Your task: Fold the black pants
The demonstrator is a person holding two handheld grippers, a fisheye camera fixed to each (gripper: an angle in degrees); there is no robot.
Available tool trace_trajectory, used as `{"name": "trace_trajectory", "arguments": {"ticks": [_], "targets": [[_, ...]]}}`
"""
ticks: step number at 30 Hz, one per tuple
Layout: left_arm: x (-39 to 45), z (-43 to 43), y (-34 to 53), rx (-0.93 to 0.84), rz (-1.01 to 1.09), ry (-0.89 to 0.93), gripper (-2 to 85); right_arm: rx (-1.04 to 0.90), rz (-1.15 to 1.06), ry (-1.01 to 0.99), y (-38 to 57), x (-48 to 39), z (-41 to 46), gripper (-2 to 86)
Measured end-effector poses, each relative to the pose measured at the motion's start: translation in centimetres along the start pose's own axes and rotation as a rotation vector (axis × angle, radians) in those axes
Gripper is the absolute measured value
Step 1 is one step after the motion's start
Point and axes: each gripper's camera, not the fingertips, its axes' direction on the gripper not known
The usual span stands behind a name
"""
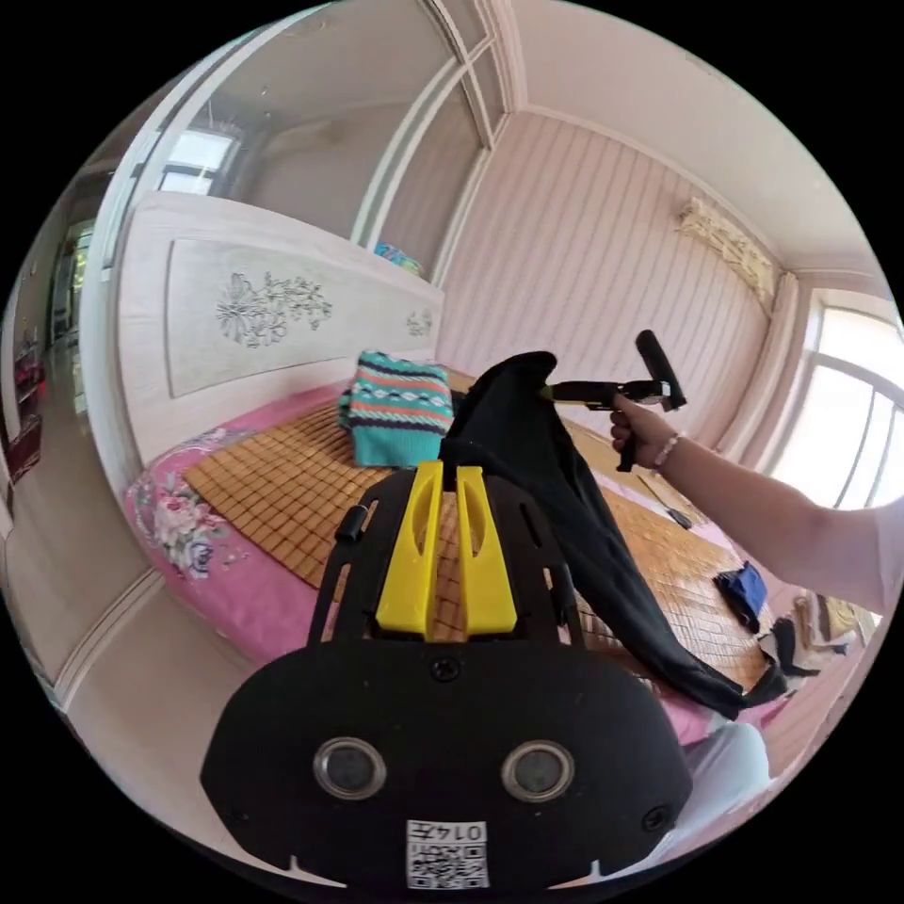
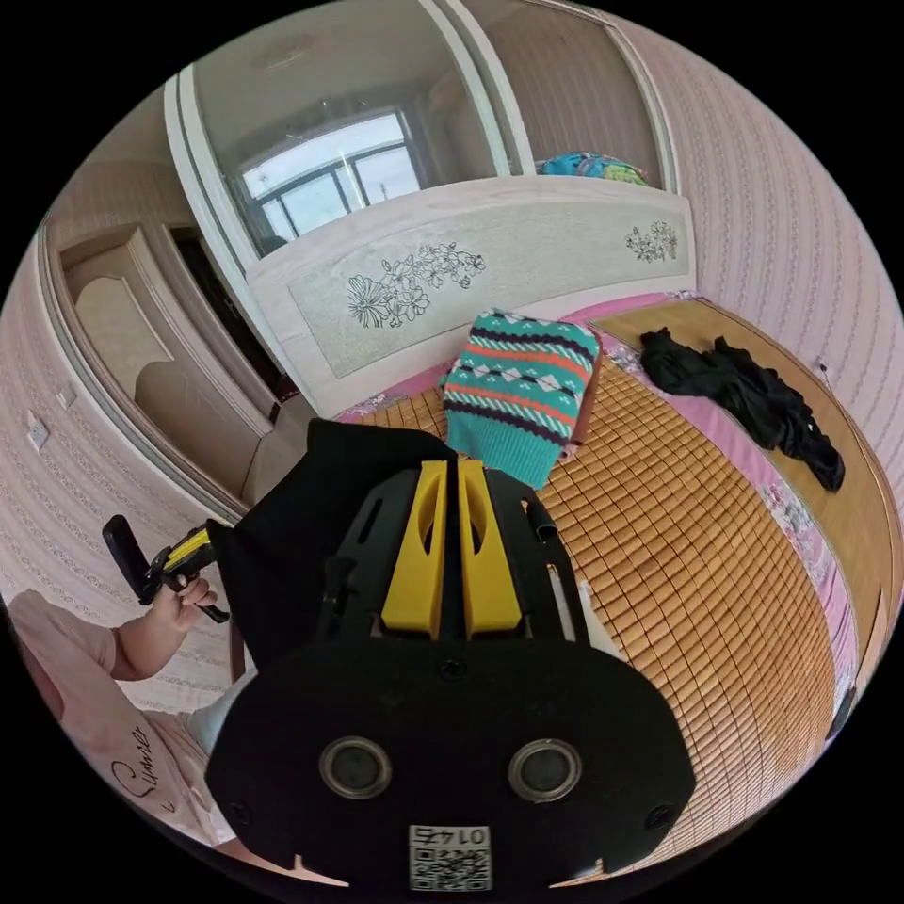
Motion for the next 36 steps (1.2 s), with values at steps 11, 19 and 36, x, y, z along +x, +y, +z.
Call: {"name": "trace_trajectory", "arguments": {"ticks": [11,19,36], "targets": [[-7.6,3.7,4.1,-0.282,-0.079,-0.220,4.2,-0.235,0.264,0.196,21.3,9.4,-4.7,4.8],[9.6,9.1,5.8,-0.421,0.352,0.196,4.0,-0.150,0.683,0.432,42.1,6.4,-17.6,4.9],[31.8,19.6,9.7,-0.658,0.833,0.247,2.6,-0.194,0.501,0.398,35.3,5.1,-9.6,3.8]]}}
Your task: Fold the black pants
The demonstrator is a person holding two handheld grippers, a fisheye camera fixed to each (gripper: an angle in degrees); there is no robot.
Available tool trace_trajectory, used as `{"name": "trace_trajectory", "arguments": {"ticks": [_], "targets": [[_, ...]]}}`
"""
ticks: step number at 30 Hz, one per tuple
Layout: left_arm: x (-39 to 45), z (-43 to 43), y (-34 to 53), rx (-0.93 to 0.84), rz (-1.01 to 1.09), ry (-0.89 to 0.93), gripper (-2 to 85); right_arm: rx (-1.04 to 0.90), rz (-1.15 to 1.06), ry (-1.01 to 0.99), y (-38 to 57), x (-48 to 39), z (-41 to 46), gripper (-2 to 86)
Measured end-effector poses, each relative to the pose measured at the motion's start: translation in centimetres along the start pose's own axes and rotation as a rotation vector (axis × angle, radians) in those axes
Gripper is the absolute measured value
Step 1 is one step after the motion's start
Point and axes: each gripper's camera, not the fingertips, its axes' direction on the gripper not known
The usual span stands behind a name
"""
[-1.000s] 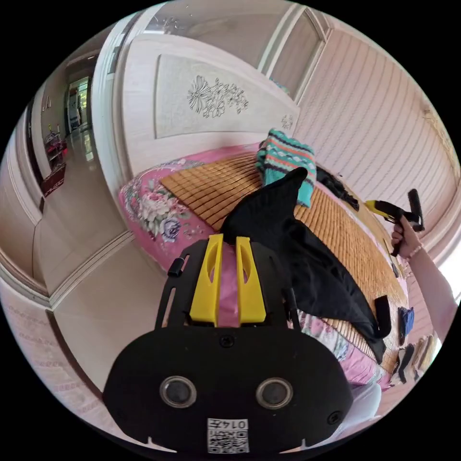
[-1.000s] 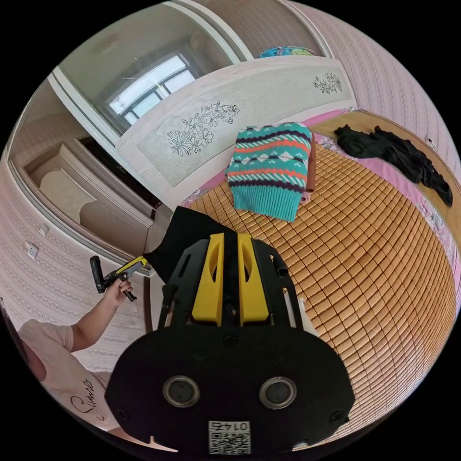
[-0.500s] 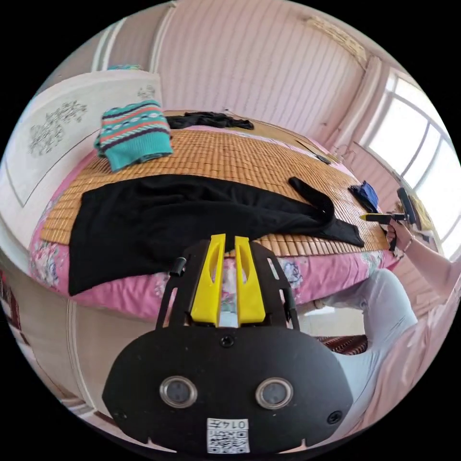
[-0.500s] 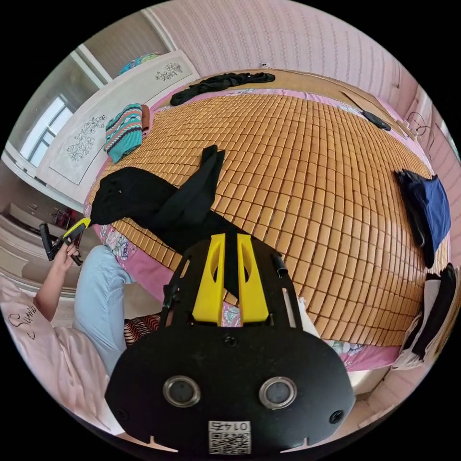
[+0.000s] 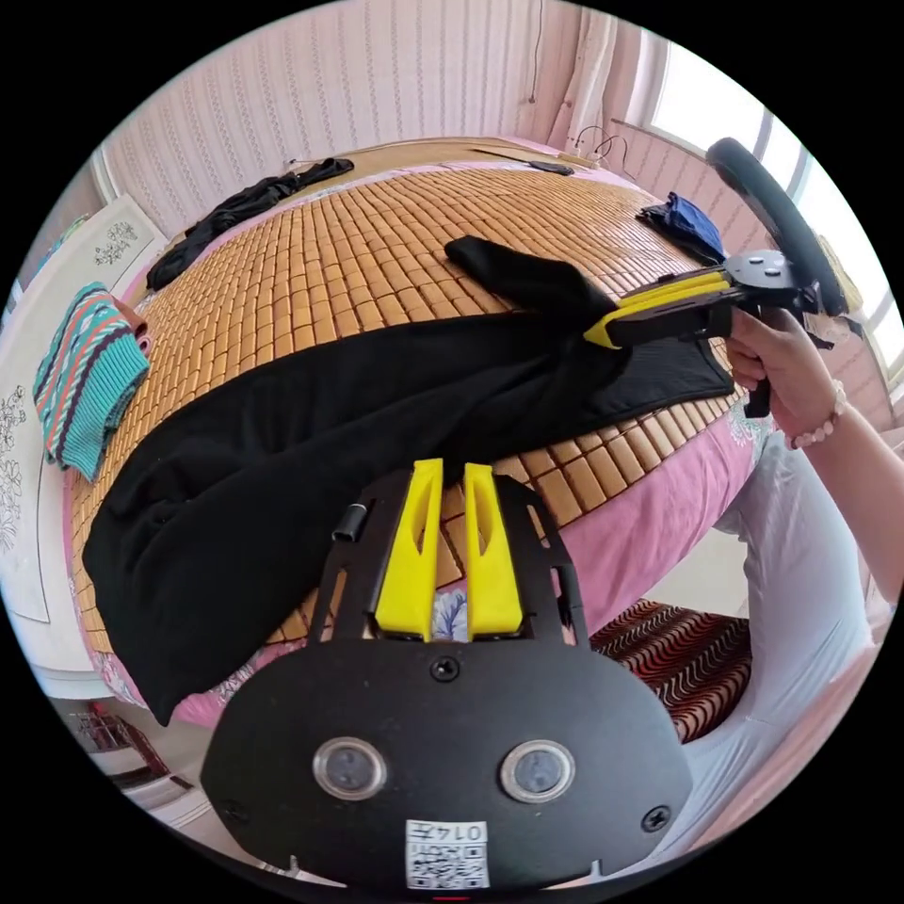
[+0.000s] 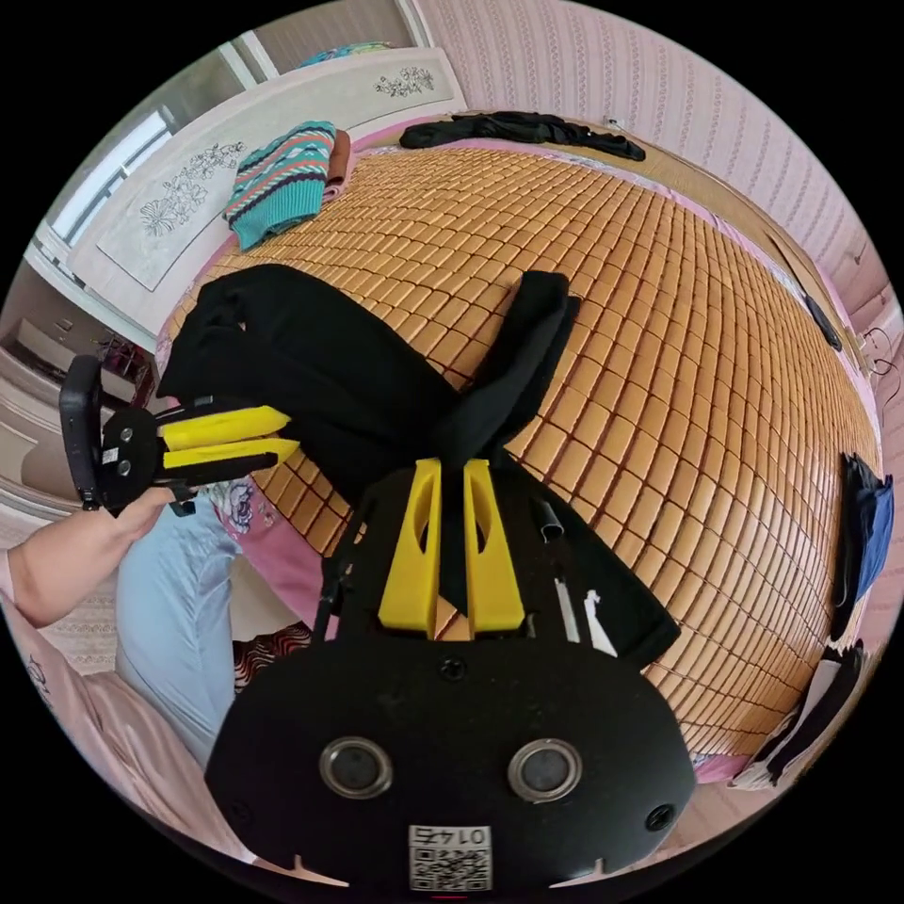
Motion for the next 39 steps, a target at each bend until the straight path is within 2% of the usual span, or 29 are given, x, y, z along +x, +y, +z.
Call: {"name": "trace_trajectory", "arguments": {"ticks": [1,4,5,8,10,14,15,18,22,24,27,29,32,34,39], "targets": [[-0.1,-0.8,0.1,0.033,-0.002,0.006,1.6,0.089,-0.029,-0.021,1.6,-0.4,-2.4,3.5],[-0.8,-4.8,1.3,0.179,0.007,0.115,0.4,0.200,-0.182,-0.103,7.0,-2.5,-7.0,3.4],[-0.9,-5.7,1.9,0.190,0.032,0.195,0.3,0.193,-0.207,-0.115,8.1,-2.9,-7.3,3.4],[-1.4,-5.4,3.3,0.078,0.020,0.359,0.8,-0.008,-0.216,-0.157,12.2,-3.1,-6.5,4.2],[-2.1,-5.7,4.1,0.085,-0.037,0.368,1.2,-0.060,-0.097,-0.131,13.7,-1.0,-6.8,4.8],[-3.7,-7.1,3.3,0.173,-0.090,0.303,1.6,0.090,0.093,-0.068,13.5,3.4,-9.2,2.5],[-3.9,-7.0,2.4,0.177,-0.089,0.263,1.5,0.097,0.159,-0.002,12.8,4.7,-9.0,1.5],[-3.8,-5.5,-0.4,0.171,-0.080,0.135,0.9,0.037,0.244,0.161,10.2,7.0,-7.0,0.2],[-3.6,-1.9,-4.1,0.096,-0.077,0.046,-0.3,-0.085,0.242,0.269,7.1,9.4,-2.7,-0.4],[-3.3,0.8,-5.9,0.032,-0.081,-0.043,-0.8,-0.099,0.226,0.255,6.5,10.4,-1.9,-0.6],[-2.8,3.2,-7.4,-0.038,-0.061,-0.054,-0.9,-0.070,0.212,0.181,6.3,12.6,-2.8,-0.7],[-2.3,3.4,-7.9,-0.010,-0.031,-0.030,-1.0,-0.061,0.221,0.245,6.6,13.8,-3.2,-0.6],[-1.9,3.7,-8.2,-0.002,-0.016,-0.058,-1.0,-0.044,0.214,0.189,6.1,16.1,-3.5,-0.5],[-2.1,3.8,-8.5,0.006,-0.029,-0.043,-1.0,-0.053,0.188,0.252,5.1,17.4,-3.3,-0.5],[-2.9,4.3,-10.0,-0.029,-0.046,0.006,-1.0,-0.054,0.137,0.241,2.1,20.8,-3.1,-0.6]]}}
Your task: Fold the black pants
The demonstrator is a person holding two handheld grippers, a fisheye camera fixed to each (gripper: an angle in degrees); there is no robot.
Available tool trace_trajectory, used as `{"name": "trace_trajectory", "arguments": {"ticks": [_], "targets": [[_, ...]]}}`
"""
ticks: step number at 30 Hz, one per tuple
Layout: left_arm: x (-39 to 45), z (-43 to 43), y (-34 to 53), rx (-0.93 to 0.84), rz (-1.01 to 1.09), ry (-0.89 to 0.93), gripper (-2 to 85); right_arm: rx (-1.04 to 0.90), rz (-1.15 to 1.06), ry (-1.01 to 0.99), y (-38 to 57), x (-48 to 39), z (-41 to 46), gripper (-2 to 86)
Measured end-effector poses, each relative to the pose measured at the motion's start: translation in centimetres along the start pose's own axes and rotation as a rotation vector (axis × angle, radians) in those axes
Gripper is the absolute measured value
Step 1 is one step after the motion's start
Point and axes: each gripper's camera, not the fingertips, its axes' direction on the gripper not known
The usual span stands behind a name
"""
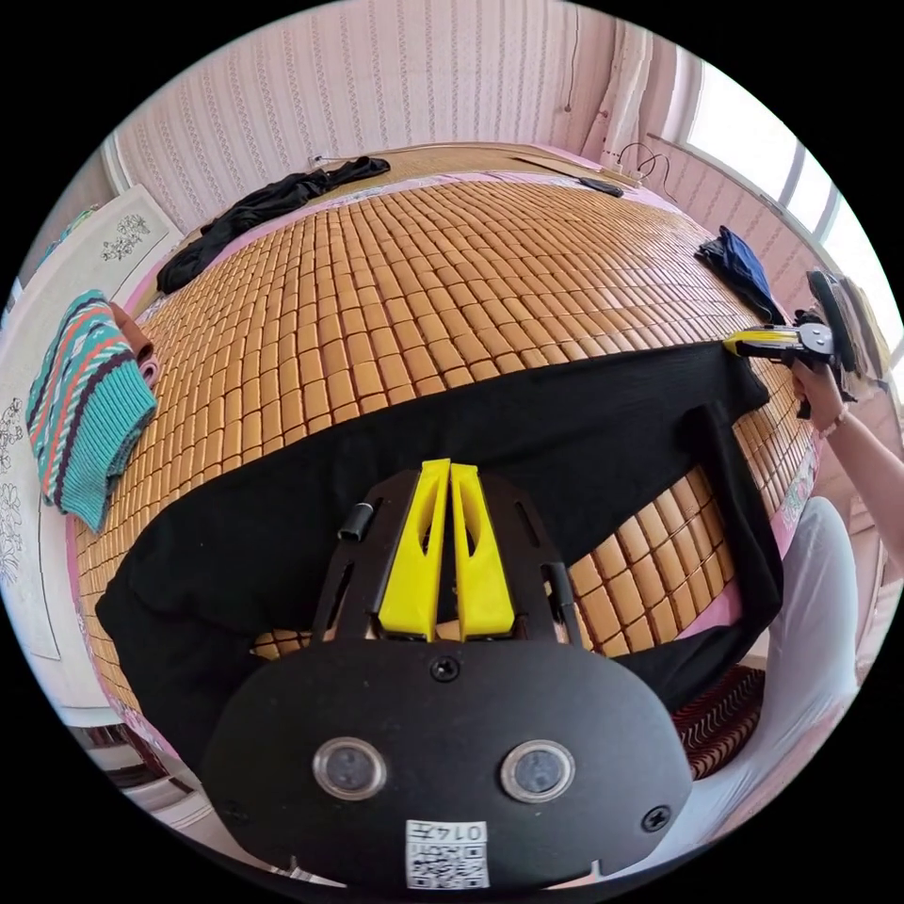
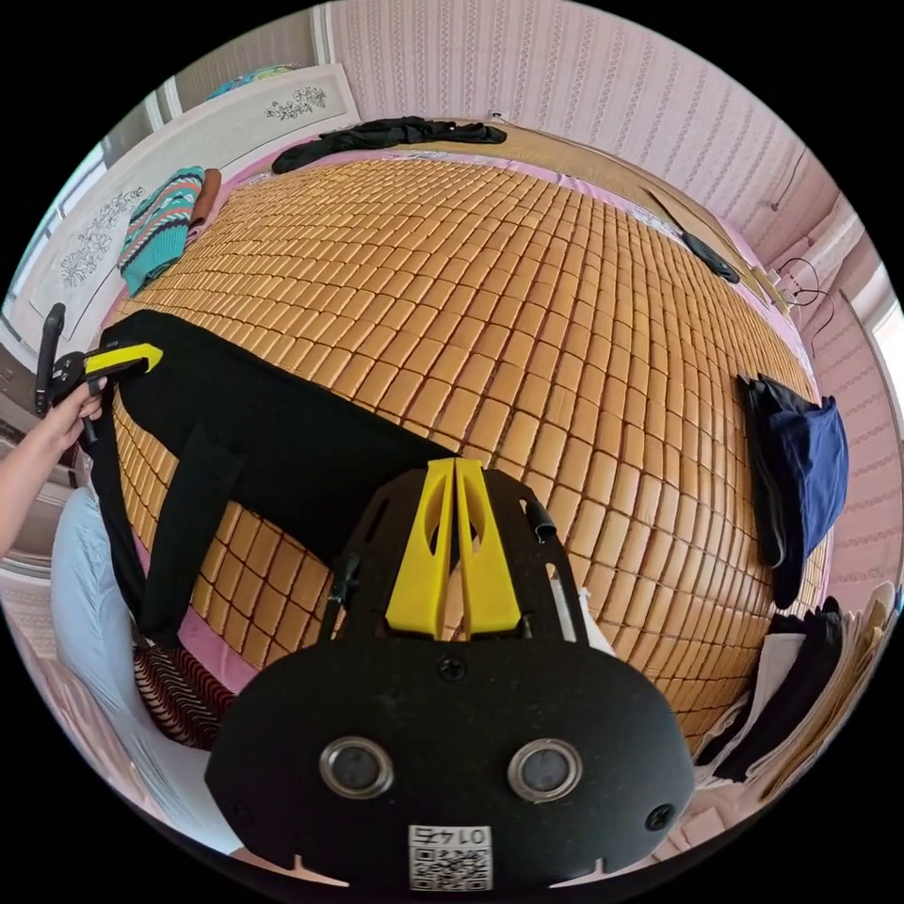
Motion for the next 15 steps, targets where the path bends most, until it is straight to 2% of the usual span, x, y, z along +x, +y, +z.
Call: {"name": "trace_trajectory", "arguments": {"ticks": [4,7,15], "targets": [[0.2,-0.9,0.0,0.076,0.010,-0.068,-1.0,-0.045,-0.009,0.112,-3.2,2.5,1.1,-0.5],[0.0,0.1,-0.8,0.024,0.041,-0.090,-1.0,-0.048,0.019,0.066,-4.9,5.0,1.8,-0.5],[-2.5,0.6,-1.6,0.080,-0.058,-0.045,-1.0,-0.051,0.134,0.006,-5.8,9.4,2.1,-0.3]]}}
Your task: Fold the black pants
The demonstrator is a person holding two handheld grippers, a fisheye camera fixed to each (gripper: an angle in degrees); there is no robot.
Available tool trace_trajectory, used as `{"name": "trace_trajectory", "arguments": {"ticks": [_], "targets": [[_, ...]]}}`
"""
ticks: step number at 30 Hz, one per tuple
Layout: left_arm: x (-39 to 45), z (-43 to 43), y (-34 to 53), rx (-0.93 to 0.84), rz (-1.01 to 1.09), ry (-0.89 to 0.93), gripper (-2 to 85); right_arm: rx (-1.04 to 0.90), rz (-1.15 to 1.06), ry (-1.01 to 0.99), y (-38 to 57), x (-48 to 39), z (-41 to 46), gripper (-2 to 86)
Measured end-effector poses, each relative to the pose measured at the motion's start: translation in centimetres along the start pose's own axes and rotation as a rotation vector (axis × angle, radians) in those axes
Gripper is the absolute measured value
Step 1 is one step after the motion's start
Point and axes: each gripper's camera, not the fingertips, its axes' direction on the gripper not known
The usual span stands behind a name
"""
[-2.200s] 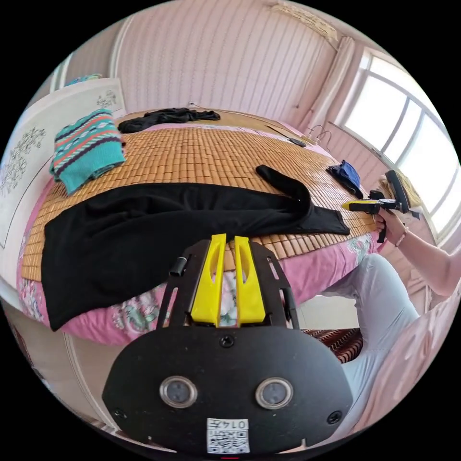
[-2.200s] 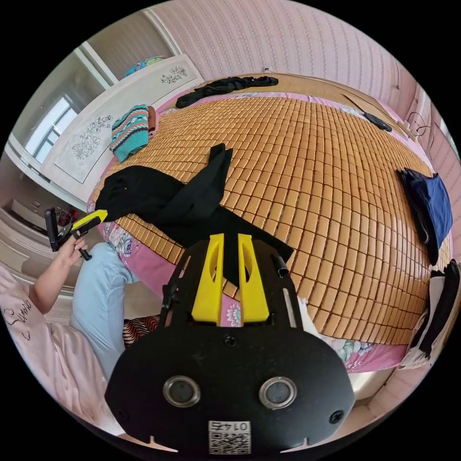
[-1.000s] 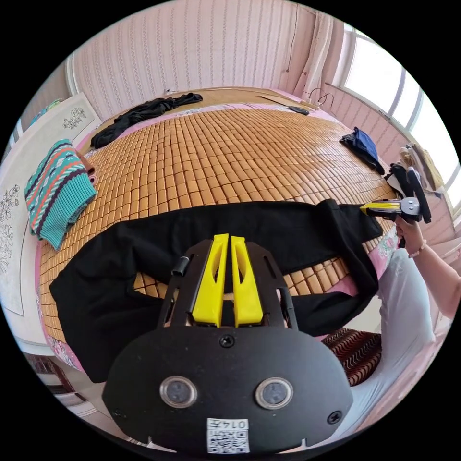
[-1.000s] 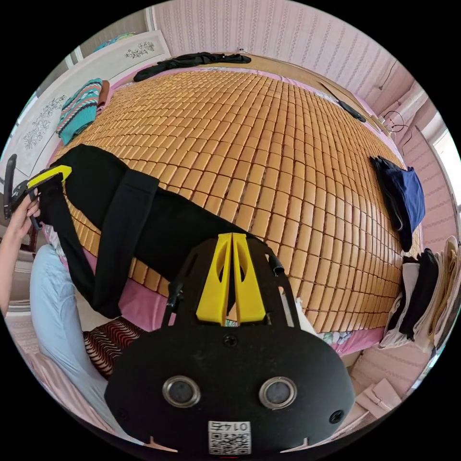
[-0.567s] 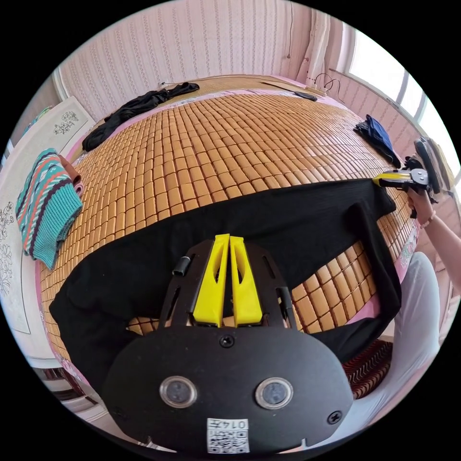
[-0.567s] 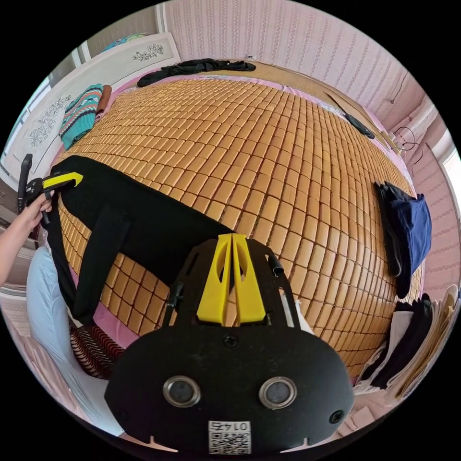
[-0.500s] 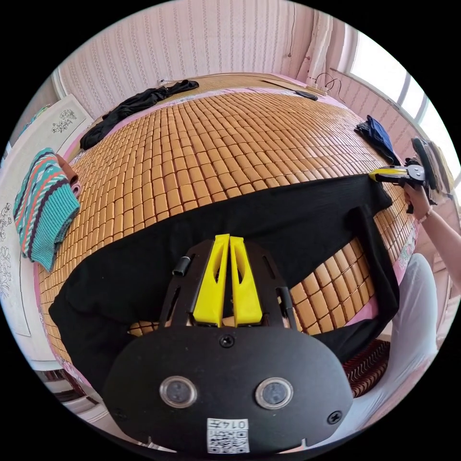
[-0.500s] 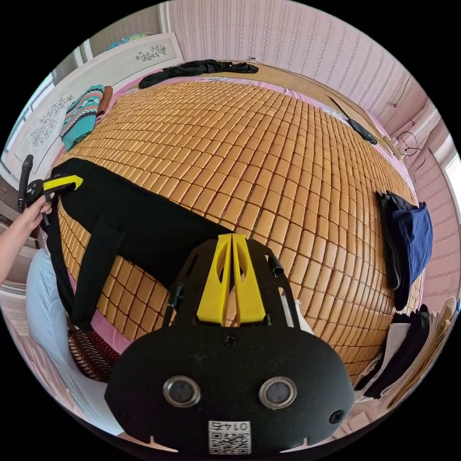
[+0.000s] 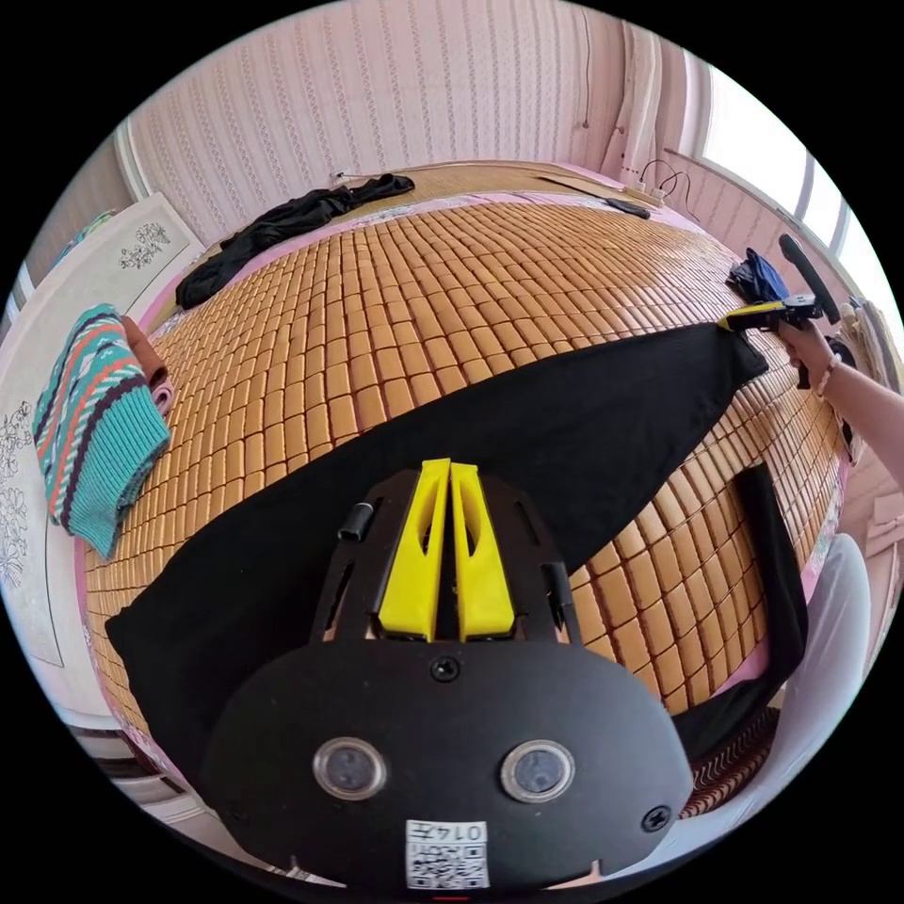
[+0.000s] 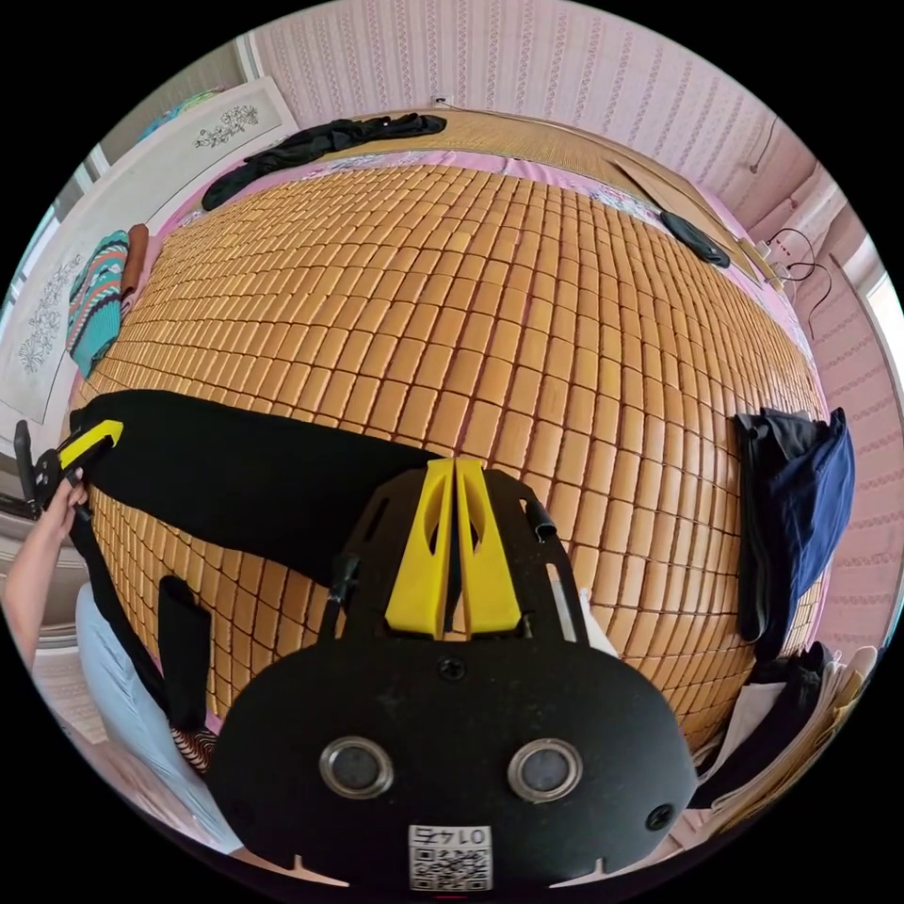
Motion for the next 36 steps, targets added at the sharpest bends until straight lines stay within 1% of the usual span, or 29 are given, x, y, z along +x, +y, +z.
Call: {"name": "trace_trajectory", "arguments": {"ticks": [2,4,5,7,9,11,13,17,20,21,22,23,24,25,27,28,31,34,36], "targets": [[-0.2,-1.1,0.5,0.003,-0.017,0.011,-1.0,0.050,0.005,-0.042,1.1,0.1,-1.2,-0.1],[0.3,-3.4,1.9,0.060,0.027,0.026,-0.9,0.145,-0.077,-0.200,3.9,-1.1,-3.5,0.4],[0.9,-5.1,3.3,0.095,0.070,0.051,-0.9,0.153,-0.109,-0.260,4.7,-1.6,-3.8,0.6],[1.9,-7.4,6.0,0.107,0.121,0.075,-0.8,0.101,-0.193,-0.479,8.3,-3.7,-3.6,2.4],[2.9,-9.6,10.0,0.102,0.118,0.113,-0.7,0.063,-0.211,-0.547,10.9,-5.2,-2.6,4.9],[3.7,-10.2,12.7,0.069,0.107,0.153,-0.6,0.022,-0.212,-0.546,12.8,-6.3,-1.3,6.0],[4.3,-10.5,14.8,0.032,0.081,0.161,-0.4,0.069,-0.184,-0.547,14.6,-6.3,-1.1,3.9],[3.9,-11.5,16.9,0.029,-0.015,0.203,0.0,0.084,-0.118,-0.607,15.7,-3.9,-2.3,1.4],[2.8,-12.1,17.3,0.039,-0.066,0.198,0.4,0.197,-0.057,-0.644,17.6,-0.1,-6.2,0.7],[2.3,-12.5,17.3,0.047,-0.081,0.205,0.7,0.267,-0.029,-0.646,18.9,1.7,-8.5,0.6],[2.1,-12.7,17.3,0.052,-0.086,0.208,0.9,0.355,0.005,-0.634,20.6,3.5,-11.0,0.5],[1.7,-13.1,17.4,0.065,-0.089,0.206,1.5,0.397,0.028,-0.622,21.6,4.4,-12.1,0.5],[1.3,-13.4,17.5,0.072,-0.089,0.194,2.2,0.468,0.081,-0.581,23.7,6.2,-14.1,0.4],[1.2,-13.5,17.6,0.074,-0.086,0.186,2.6,0.500,0.150,-0.526,25.8,7.8,-15.2,0.4],[0.8,-13.3,17.6,0.055,-0.072,0.170,4.1,0.483,0.227,-0.446,28.3,9.6,-15.5,0.4],[0.7,-13.2,17.6,0.046,-0.069,0.172,4.5,0.417,0.274,-0.408,29.5,10.7,-14.6,0.4],[0.9,-12.1,17.2,0.002,-0.048,0.188,5.7,0.251,0.357,-0.451,31.2,12.5,-10.9,0.5],[1.7,-10.8,16.4,-0.040,0.001,0.172,6.6,0.113,0.384,-0.426,31.6,12.8,-8.0,0.5],[2.5,-9.8,15.5,-0.072,0.040,0.177,7.2,0.084,0.388,-0.412,31.7,12.8,-7.4,0.5]]}}
